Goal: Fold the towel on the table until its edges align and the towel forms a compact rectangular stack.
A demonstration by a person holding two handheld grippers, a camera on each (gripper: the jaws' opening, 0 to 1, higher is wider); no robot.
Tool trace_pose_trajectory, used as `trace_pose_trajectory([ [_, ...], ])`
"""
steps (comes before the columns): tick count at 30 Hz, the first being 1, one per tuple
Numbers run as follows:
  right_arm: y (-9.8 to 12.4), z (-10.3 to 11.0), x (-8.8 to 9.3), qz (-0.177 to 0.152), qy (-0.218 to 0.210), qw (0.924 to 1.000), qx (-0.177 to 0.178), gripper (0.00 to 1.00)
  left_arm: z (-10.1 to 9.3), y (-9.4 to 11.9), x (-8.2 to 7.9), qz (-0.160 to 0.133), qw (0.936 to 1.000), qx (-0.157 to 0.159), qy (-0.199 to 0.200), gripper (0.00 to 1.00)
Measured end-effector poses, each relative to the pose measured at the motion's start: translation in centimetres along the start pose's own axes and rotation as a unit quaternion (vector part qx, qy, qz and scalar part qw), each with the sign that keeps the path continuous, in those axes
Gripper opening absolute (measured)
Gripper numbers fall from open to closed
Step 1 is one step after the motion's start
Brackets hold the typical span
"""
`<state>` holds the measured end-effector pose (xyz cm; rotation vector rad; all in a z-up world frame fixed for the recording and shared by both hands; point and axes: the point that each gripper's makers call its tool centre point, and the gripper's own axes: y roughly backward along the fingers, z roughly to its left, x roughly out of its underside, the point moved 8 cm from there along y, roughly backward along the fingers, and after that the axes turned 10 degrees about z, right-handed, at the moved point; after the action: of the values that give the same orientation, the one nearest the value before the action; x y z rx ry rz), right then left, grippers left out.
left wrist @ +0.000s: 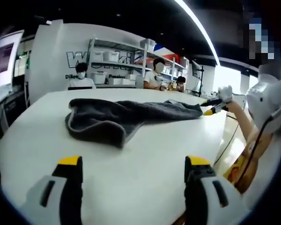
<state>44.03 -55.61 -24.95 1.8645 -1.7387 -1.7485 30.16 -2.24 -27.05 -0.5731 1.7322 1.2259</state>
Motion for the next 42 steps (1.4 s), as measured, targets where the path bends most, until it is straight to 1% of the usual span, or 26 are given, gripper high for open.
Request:
trace_pose_trajectory([
  [1,-0.2,-0.4,0.2,0.004,0.016,0.9998,-0.004,0.43,0.0,0.0,0.0,0.0,1.0,0.0,0.0,0.95],
  [5,-0.6,-0.7,0.6,0.019,0.043,0.9988,-0.014,0.39,0.0,0.0,0.0,-0.001,1.0,0.001,0.001,0.95],
  [9,-1.4,-1.2,1.1,0.031,0.059,0.9962,-0.056,0.35,-0.1,0.0,-0.2,-0.003,1.0,0.002,-0.003,0.94],
  [11,-1.6,-1.2,1.2,0.045,0.077,0.9942,-0.059,0.34,-0.1,-0.1,-0.3,-0.002,1.0,0.002,-0.004,0.94],
  [13,-1.6,-1.5,1.4,0.069,0.104,0.9908,-0.054,0.33,-0.1,-0.1,-0.3,-0.001,1.0,0.003,-0.005,0.94],
  [14,-1.6,-1.5,1.4,0.081,0.122,0.9879,-0.051,0.33,-0.1,-0.1,-0.3,-0.001,1.0,0.003,-0.005,0.94],
  [16,-1.5,-1.6,1.3,0.095,0.153,0.9825,-0.047,0.34,-0.2,-0.1,-0.3,-0.001,1.0,0.004,-0.005,0.94],
  [18,-1.3,-2.0,1.1,0.117,0.2,0.9723,-0.033,0.34,-0.2,-0.2,-0.3,-0.001,1.0,0.004,-0.004,0.94],
  [19,-1.2,-2.1,1.1,0.128,0.226,0.9652,-0.029,0.35,-0.2,-0.2,-0.3,-0.001,1.0,0.003,-0.004,0.94],
  [20,-1.1,-2.4,1.0,0.132,0.242,0.9611,-0.026,0.35,-0.2,-0.2,-0.2,-0.001,1.0,0.003,-0.003,0.94],
  [22,-1.0,-2.7,0.8,0.132,0.26,0.9564,-0.022,0.35,-0.2,-0.2,-0.2,-0.001,1.0,0.002,-0.002,0.94],
  [23,-0.8,-3.0,0.8,0.139,0.275,0.9511,-0.016,0.35,-0.2,-0.2,-0.2,-0.001,1.0,0.003,-0.002,0.94],
  [25,-0.7,-3.6,0.9,0.163,0.328,0.9305,-0.002,0.34,-0.2,-0.2,-0.1,-0.002,1.0,0.003,0.0,0.94],
  [26,-0.7,-3.8,1.0,0.17,0.345,0.9228,-0.001,0.33,-0.2,-0.2,-0.1,-0.002,1.0,0.003,0.0,0.94],
  [27,-0.7,-3.9,1.1,0.175,0.361,0.9161,-0.002,0.32,-0.2,-0.2,-0.1,-0.002,1.0,0.003,0.0,0.94],
  [30,-0.9,-4.4,1.2,0.171,0.397,0.902,-0.003,0.31,-0.2,-0.3,-0.1,-0.003,1.0,0.004,0.001,0.94],
  [32,-1.1,-4.6,1.5,0.176,0.405,0.8973,-0.003,0.29,-0.2,-0.3,-0.1,-0.004,1.0,0.004,0.001,0.94],
  [33,-1.3,-4.8,1.6,0.179,0.412,0.8936,-0.006,0.28,-0.2,-0.3,-0.1,-0.004,1.0,0.004,0.001,0.94],
  [35,-1.6,-5.1,1.9,0.182,0.419,0.8893,-0.009,0.25,-0.3,-0.4,-0.1,-0.004,1.0,0.005,0.003,0.94],
  [37,-1.7,-5.1,1.9,0.182,0.422,0.8881,-0.013,0.23,-0.3,-0.4,-0.1,-0.004,1.0,0.005,0.003,0.94],
  [42,-2.0,-5.6,2.1,0.178,0.423,0.8884,-0.017,0.14,-0.2,-0.3,0.0,-0.006,1.0,0.003,0.005,0.93],
])
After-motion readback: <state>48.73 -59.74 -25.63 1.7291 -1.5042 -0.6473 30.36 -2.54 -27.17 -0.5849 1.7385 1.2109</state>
